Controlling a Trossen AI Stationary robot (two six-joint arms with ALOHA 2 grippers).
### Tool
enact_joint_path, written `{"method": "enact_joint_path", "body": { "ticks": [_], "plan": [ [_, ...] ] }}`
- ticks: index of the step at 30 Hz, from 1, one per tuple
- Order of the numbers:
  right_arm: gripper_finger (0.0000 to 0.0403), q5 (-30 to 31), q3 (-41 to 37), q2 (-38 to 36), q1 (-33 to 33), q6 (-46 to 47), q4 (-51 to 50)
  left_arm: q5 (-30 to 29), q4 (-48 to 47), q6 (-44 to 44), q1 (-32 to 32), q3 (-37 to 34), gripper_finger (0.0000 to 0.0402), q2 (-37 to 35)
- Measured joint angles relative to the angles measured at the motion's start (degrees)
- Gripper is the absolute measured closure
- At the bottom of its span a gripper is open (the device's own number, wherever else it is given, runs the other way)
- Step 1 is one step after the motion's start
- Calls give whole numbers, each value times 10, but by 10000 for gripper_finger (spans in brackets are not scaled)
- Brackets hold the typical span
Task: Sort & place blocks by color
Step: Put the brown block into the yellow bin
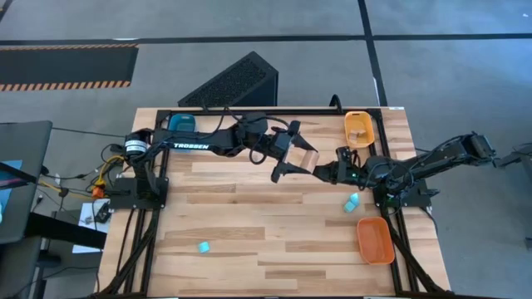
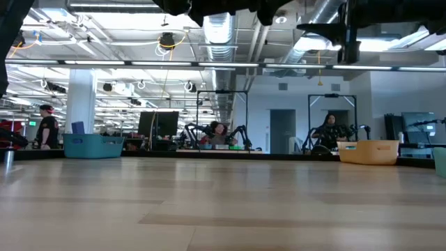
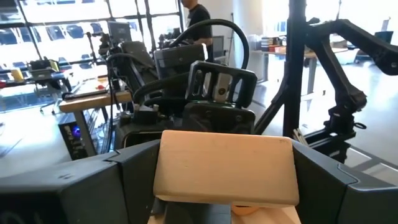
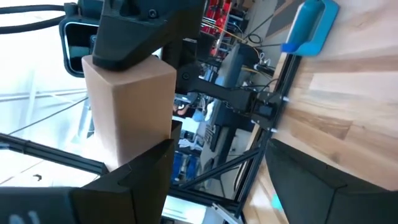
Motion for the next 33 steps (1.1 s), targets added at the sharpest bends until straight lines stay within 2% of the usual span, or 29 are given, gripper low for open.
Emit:
{"method": "enact_joint_path", "body": {
  "ticks": [10, 18, 22, 25, 33],
  "plan": [
    [122, -8, 0, -26, -13, -33, -7, -16, 2, 1, 10, 1, 141, 0],
    [122, 42, 1, -70, -14, -44, -32, -18, -13, 18, 41, 0, 141, -2],
    [122, 45, 6, -92, -13, -70, -6, -22, -64, 53, 42, -5, 141, 6],
    [122, 45, 4, -90, -14, -92, 4, -18, -45, 54, 41, -2, 141, 0],
    [122, 44, 4, -80, -24, -46, -45, -27, -47, 55, 35, 5, 141, 1]
  ]
}}
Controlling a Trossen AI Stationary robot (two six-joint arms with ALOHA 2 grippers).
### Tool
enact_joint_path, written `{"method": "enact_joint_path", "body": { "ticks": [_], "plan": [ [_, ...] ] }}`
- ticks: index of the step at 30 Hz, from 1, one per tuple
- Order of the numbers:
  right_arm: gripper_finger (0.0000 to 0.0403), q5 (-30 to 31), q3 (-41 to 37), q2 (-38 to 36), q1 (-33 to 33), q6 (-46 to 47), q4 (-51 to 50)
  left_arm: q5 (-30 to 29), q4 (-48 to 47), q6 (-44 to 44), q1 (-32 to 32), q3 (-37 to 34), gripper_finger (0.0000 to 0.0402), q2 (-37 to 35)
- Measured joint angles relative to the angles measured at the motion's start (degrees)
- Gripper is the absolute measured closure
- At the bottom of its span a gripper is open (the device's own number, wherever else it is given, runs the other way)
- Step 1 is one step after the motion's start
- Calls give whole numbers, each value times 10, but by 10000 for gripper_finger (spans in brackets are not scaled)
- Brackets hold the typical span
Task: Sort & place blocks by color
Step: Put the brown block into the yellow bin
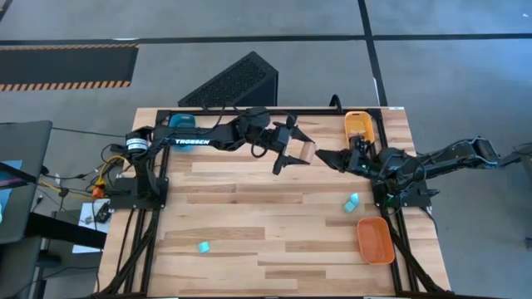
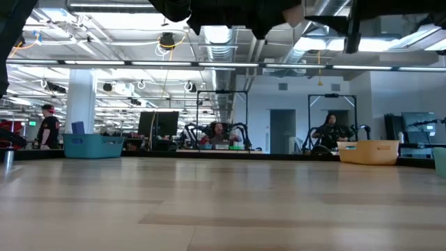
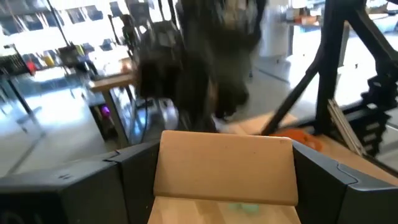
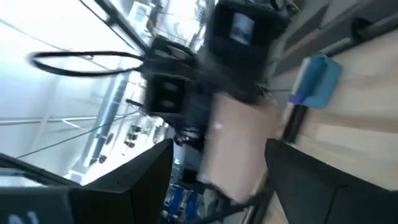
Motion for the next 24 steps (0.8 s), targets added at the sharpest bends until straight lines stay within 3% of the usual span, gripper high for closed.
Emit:
{"method": "enact_joint_path", "body": {
  "ticks": [7, 18, 24],
  "plan": [
    [122, -2, -1, 24, 4, 16, 6, -2, 6, 0, -12, 1, 141, -2],
    [122, -19, 8, 55, 5, -33, 69, -2, 8, -4, -32, 1, 141, 2],
    [122, -40, 44, 96, 7, -50, 75, -3, 65, -44, -32, 1, 141, 3]
  ]
}}
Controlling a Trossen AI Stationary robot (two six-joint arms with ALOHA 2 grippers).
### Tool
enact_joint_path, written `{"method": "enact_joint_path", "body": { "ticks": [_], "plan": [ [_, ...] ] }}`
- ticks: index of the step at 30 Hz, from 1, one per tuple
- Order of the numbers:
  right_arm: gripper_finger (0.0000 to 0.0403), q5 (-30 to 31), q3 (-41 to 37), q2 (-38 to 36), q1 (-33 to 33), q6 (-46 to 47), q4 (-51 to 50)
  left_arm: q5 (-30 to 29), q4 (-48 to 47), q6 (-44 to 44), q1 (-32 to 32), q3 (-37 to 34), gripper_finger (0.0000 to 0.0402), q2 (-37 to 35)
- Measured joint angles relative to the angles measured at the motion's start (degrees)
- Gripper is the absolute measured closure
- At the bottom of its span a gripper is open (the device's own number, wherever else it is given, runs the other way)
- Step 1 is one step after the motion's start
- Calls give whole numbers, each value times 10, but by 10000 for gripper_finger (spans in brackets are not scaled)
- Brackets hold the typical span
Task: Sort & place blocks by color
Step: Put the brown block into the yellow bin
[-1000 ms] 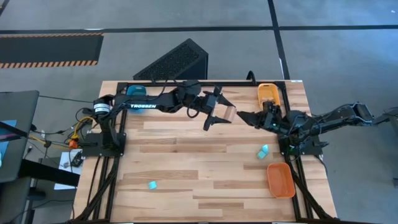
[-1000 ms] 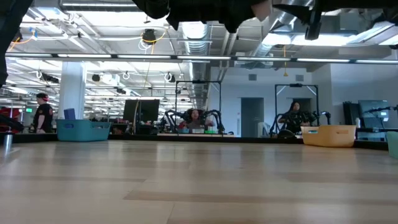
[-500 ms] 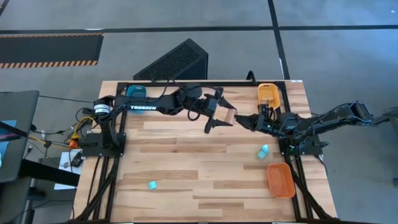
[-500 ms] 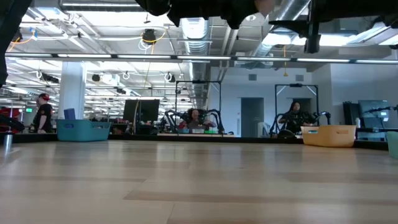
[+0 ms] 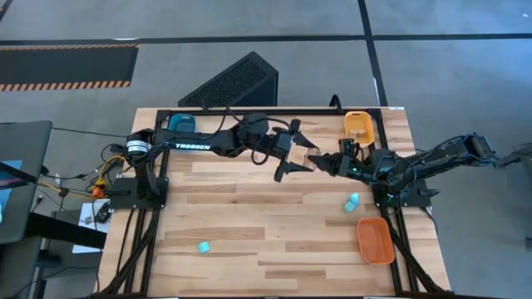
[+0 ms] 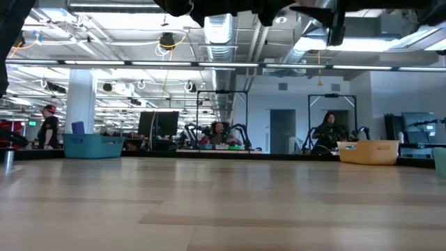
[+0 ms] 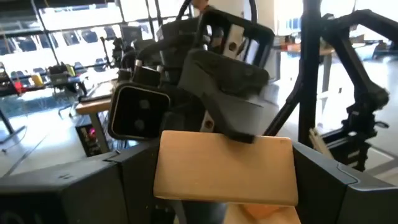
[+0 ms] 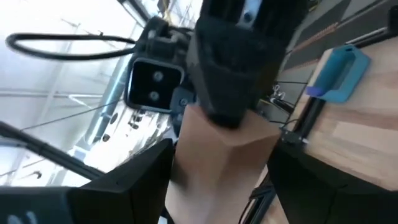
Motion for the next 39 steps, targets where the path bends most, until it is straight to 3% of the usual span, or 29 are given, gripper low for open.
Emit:
{"method": "enact_joint_path", "body": {
  "ticks": [4, 10, 13, 19, 22, 24, 29, 35, 39],
  "plan": [
    [130, -5, 22, 11, 3, -26, -1, 2, 20, -12, 4, 0, 141, 0],
    [222, -3, 28, 8, 2, -10, -5, 1, 29, 0, 5, 0, 140, -1],
    [229, -1, 28, 8, 2, -9, -6, -4, 32, 5, 5, 0, 130, -1],
    [237, 36, 29, 9, -16, -43, -45, -52, 12, -30, 5, 0, 82, -1],
    [254, 85, 29, 8, -40, -49, -104, -116, -21, -35, 8, 0, 58, -1],
    [277, 118, 28, 10, -64, -47, -163, -164, -56, -45, 13, 0, 47, -1],
    [277, 175, 28, 10, -138, 19, -323, -266, -177, -101, 27, 1, 39, -1],
    [277, 198, 28, 17, -302, 47, -505, -280, -284, -155, 48, 1, 41, -1],
    [277, 148, 27, 26, -423, 49, -598, -285, -312, -118, 56, 1, 41, -1]
  ]
}}
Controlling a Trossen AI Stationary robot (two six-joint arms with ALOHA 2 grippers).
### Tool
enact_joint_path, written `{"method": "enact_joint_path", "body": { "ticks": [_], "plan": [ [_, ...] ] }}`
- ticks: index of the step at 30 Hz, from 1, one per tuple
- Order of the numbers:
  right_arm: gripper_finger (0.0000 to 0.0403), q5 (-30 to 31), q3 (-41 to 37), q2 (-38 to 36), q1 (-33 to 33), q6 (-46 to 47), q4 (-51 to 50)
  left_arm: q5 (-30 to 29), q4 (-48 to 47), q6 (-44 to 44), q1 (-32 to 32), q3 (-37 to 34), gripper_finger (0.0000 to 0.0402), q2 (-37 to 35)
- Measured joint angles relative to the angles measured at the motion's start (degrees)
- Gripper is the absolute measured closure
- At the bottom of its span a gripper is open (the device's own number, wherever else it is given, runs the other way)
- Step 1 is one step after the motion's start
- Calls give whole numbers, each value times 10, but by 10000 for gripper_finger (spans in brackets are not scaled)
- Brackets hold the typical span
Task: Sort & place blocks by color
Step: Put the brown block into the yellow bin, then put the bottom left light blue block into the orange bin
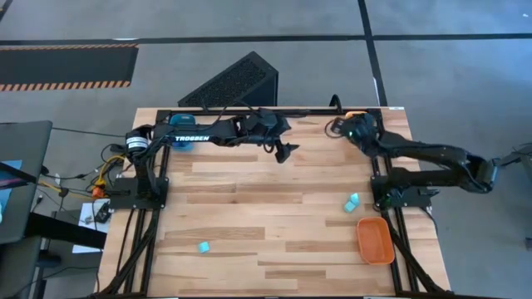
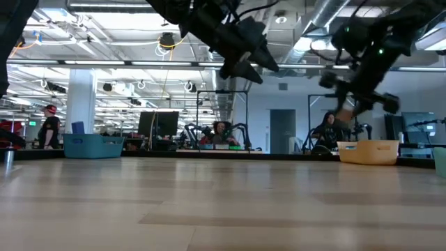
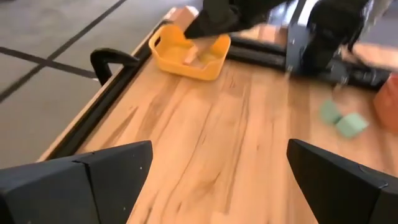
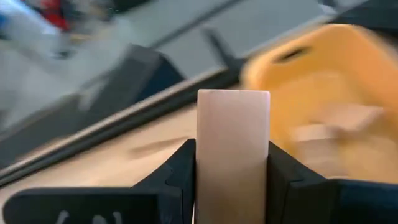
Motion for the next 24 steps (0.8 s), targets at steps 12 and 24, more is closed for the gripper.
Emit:
{"method": "enact_joint_path", "body": {
  "ticks": [12, 24],
  "plan": [
    [170, -35, 0, 38, -135, -4, -41, 2, -22, 105, 32, 0, 41, 0],
    [114, -69, 0, 60, -88, 3, -21, 53, -76, 136, 94, 0, 41, 0]
  ]
}}
